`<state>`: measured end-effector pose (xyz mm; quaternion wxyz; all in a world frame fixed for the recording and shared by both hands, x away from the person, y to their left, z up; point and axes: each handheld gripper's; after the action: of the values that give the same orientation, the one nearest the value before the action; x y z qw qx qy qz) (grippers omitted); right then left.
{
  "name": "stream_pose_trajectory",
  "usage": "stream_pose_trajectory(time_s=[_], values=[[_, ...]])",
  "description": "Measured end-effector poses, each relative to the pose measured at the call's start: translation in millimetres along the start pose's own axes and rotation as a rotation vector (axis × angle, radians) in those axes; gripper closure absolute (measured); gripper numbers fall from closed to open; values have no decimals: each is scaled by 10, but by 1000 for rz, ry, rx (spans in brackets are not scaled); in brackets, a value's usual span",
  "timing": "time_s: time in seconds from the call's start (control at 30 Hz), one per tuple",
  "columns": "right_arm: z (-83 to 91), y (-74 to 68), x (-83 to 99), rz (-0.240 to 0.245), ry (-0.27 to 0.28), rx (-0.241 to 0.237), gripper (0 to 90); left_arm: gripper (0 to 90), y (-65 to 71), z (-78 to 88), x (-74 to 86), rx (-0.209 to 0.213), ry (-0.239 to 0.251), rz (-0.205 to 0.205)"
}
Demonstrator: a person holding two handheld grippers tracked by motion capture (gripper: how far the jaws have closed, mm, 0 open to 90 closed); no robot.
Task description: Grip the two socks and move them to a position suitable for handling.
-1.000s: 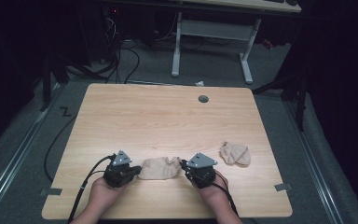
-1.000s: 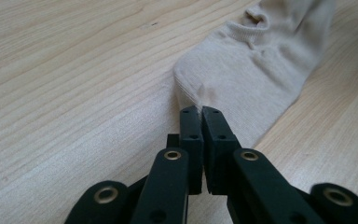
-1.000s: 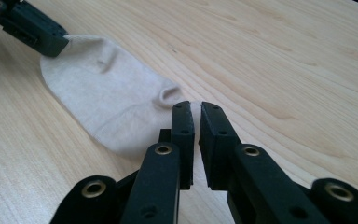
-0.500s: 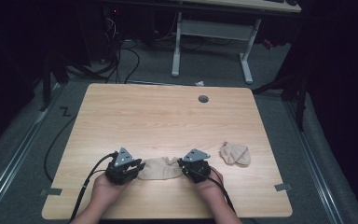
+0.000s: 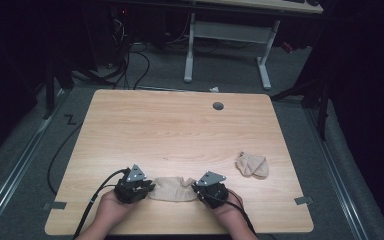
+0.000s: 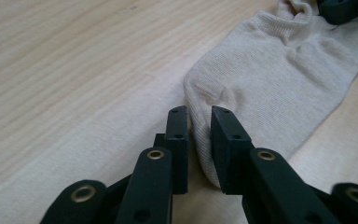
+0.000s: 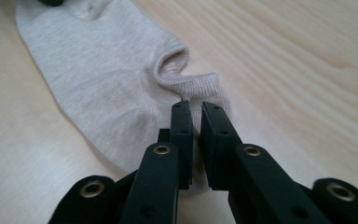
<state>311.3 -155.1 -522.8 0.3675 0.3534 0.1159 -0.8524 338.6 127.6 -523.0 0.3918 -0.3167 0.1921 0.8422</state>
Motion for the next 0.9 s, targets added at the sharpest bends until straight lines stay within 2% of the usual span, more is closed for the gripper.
stream_pose_trajectory(time_s=[0.1, 0.2, 0.3, 0.37, 0.47, 0.53, 0.63, 0.77, 0.83, 0.9], values=[[104, -86, 96, 12, -2, -4, 835, 769, 107, 34, 18, 44, -26, -28], [178, -141, 162, 13, 2, -15, 823, 765, 194, 51, 20, 31, -37, -52], [266, -140, 156, 12, 48, 3, 819, 719, 208, 80, -11, 13, -1, -45], [340, -77, 139, -3, 84, 44, 820, 690, 189, 127, -29, -8, 39, -40], [447, 173, 162, -42, 107, 142, 833, 634, 120, 200, -31, -50, 104, -19], [508, 437, 213, -114, 115, 201, 855, 614, 57, 230, -20, -79, 132, -6], [601, 802, 284, -173, 104, 323, 882, 581, -28, 244, 0, -106, 148, 18], [722, 1268, 477, -263, 57, 459, 887, 566, -96, 275, 24, -124, 159, 36], [770, 1441, 581, -300, 26, 504, 887, 558, -114, 289, 28, -131, 169, 42], [761, 1548, 675, -330, -18, 522, 887, 554, -131, 292, 29, -135, 175, 52]])
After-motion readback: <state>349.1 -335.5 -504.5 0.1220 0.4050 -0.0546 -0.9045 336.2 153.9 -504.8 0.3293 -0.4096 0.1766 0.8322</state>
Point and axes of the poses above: each handheld gripper's, and its own axes: z roughly backward along the jaws, x roughly out of its underside, y roughly to its right, and after that the axes turned 1 degree about -x, right-handed
